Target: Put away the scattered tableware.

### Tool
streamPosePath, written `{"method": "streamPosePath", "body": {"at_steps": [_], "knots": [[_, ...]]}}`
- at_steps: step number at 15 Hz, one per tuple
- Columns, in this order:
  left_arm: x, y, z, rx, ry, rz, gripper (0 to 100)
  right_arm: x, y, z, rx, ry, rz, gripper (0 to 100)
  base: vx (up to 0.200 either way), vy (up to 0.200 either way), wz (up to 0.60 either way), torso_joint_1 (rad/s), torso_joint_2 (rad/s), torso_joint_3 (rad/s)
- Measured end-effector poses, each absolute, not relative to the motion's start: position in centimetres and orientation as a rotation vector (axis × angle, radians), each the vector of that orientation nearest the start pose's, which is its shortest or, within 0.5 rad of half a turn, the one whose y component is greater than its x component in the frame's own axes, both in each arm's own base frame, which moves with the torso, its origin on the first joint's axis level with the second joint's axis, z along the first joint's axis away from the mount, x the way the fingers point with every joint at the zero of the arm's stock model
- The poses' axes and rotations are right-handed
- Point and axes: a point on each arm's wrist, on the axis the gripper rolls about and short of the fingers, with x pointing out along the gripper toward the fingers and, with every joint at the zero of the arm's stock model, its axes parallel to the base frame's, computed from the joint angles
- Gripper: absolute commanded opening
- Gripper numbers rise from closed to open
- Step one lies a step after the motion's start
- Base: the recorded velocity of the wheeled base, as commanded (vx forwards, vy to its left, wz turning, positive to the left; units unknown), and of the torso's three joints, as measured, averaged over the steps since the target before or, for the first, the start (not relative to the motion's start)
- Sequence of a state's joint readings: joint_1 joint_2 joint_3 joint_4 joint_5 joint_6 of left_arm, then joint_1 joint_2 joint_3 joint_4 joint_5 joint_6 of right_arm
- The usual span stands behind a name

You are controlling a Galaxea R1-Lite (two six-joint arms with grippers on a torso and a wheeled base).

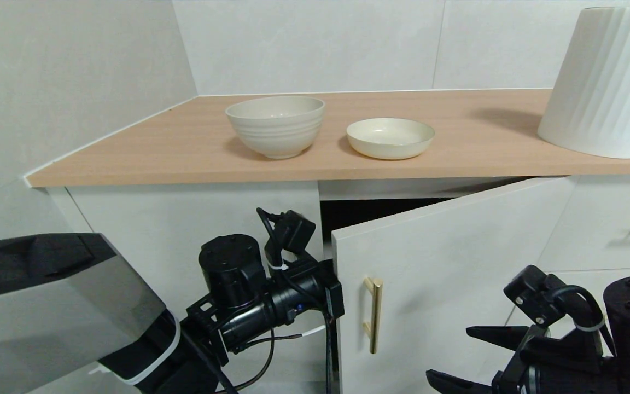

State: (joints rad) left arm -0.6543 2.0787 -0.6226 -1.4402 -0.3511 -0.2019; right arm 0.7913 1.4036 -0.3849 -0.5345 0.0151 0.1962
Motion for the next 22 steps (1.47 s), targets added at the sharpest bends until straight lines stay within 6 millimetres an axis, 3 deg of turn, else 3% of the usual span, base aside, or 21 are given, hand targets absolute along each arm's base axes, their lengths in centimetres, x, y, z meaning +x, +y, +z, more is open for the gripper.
{"method": "streamPosePath", "body": {"at_steps": [6,16,22], "knots": [[26.3,-22.1,9.7,-0.180,0.124,-1.026,0,13.6,14.1,13.8,-0.011,0.540,0.747,100,-0.200,0.000,0.00,0.002,0.00,0.003],[27.7,-23.4,8.7,-0.182,0.118,-1.027,0,13.5,14.3,13.6,-0.021,0.551,0.760,100,0.000,0.000,0.00,0.000,0.00,0.000],[27.7,-24.2,8.5,-0.182,0.120,-1.044,0,13.3,14.5,13.4,-0.028,0.558,0.774,100,-0.167,0.000,0.00,0.008,0.00,0.000]]}}
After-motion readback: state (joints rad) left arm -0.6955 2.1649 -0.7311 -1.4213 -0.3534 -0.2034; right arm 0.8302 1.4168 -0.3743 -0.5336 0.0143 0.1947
